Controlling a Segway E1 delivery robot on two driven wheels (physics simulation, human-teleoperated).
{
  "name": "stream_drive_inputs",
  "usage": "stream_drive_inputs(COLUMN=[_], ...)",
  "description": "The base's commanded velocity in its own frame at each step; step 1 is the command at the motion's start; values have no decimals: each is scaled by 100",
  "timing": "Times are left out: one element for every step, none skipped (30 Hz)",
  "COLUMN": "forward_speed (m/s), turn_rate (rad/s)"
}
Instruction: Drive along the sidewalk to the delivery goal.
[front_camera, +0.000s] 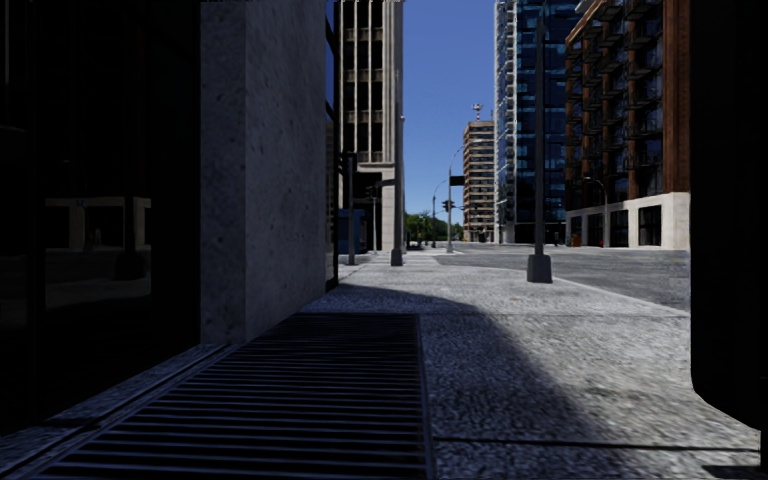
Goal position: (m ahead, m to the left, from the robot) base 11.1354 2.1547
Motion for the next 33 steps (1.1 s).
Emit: stream_drive_inputs(forward_speed=[200,200,200,200,200,200,200,200,200,200,200,200,200,200,200,200,200,200,200,200,200,200,200,200,200,200,200,200,200,200,200,200,200], turn_rate=[0,0,0,0,0,0,0,0,0,0,0,0,-7,-17,-21,-22,-23,-23,-23,-23,-23,-23,-23,-23,-13,0,0,0,0,0,0,0,0])
